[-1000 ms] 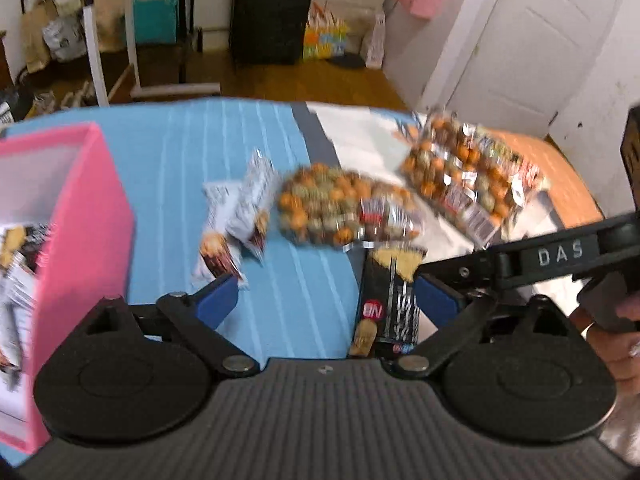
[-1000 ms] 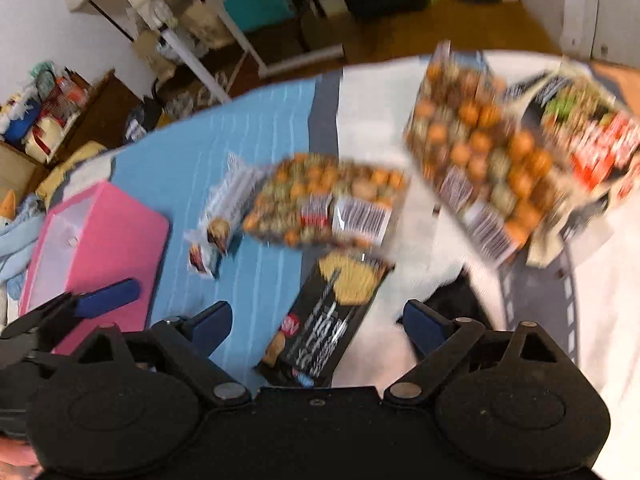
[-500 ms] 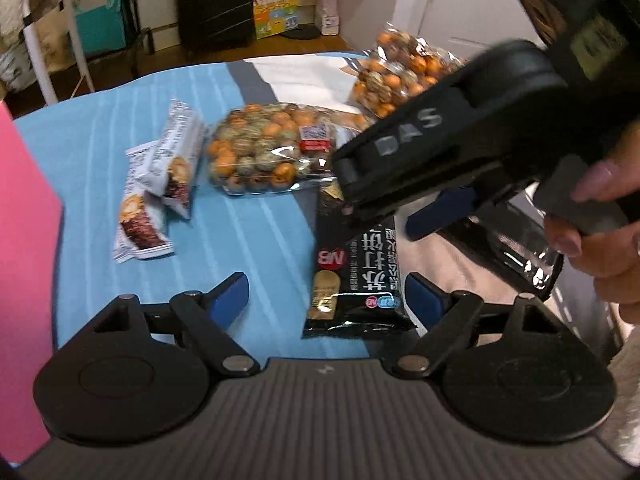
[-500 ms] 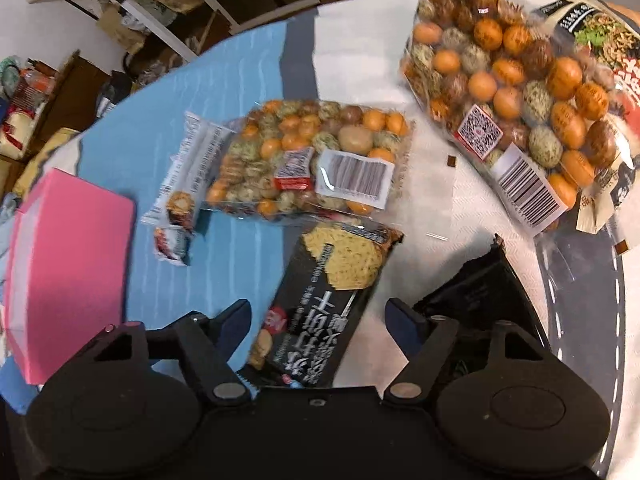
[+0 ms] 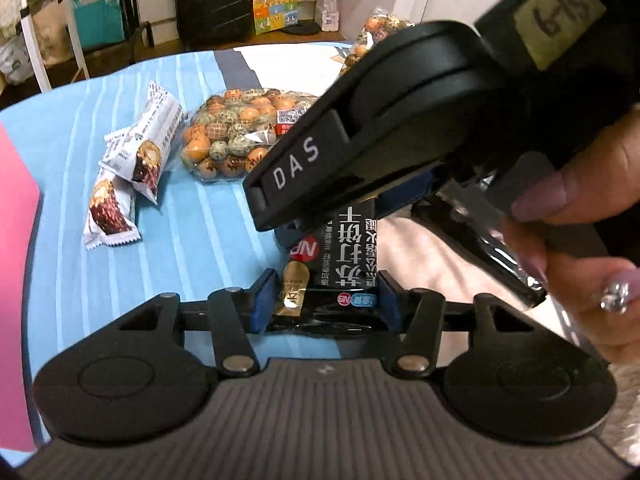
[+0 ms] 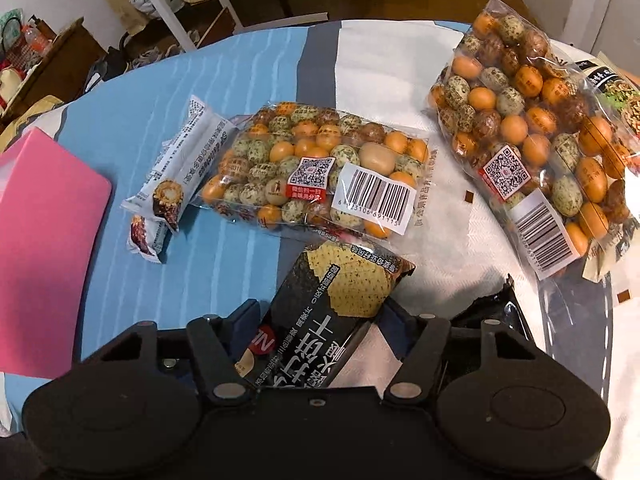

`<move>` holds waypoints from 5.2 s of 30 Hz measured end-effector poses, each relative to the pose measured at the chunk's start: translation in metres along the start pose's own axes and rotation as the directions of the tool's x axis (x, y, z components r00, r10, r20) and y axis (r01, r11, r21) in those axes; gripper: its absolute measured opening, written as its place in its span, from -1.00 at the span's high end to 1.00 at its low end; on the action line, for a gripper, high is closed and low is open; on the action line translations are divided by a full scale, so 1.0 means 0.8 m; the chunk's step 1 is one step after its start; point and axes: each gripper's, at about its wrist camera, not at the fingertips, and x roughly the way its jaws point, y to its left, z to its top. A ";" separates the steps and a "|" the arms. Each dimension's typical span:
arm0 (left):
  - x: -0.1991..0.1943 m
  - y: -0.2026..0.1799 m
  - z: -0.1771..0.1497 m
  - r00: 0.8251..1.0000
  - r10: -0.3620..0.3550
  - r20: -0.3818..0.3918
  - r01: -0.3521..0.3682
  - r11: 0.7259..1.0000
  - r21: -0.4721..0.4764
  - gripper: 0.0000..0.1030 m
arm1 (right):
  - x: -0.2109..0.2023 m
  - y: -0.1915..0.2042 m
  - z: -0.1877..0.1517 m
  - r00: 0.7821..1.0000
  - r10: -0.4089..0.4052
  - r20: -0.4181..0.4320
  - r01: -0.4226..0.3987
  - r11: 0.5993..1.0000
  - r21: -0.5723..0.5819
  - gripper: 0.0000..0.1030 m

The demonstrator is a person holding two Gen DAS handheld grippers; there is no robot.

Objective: Organize snacks
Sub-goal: 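Grasp another black NB cracker pack with the left tool, then lift the cracker pack with the left tool and carry it toward the pink box, then lower the NB cracker pack into the pink box and open the left tool, then move both tools back toward the white snack bars beside the nut bags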

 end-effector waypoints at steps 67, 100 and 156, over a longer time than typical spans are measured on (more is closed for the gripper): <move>-0.076 0.005 -0.042 0.996 -0.030 -0.086 0.025 0.998 -0.064 0.07 | -0.043 0.039 -0.089 0.988 0.135 -0.078 -0.138 0.990 -0.027 -0.17; -0.314 0.176 -0.029 0.966 0.169 0.195 -0.142 0.979 -0.147 0.03 | -0.154 0.301 -0.016 0.942 0.327 0.070 -0.278 0.882 -0.380 -0.17; -0.261 0.091 0.021 0.978 0.128 0.166 -0.121 0.991 -0.052 -0.25 | -0.253 0.013 -0.068 0.961 0.101 0.256 0.038 0.873 -0.486 -0.22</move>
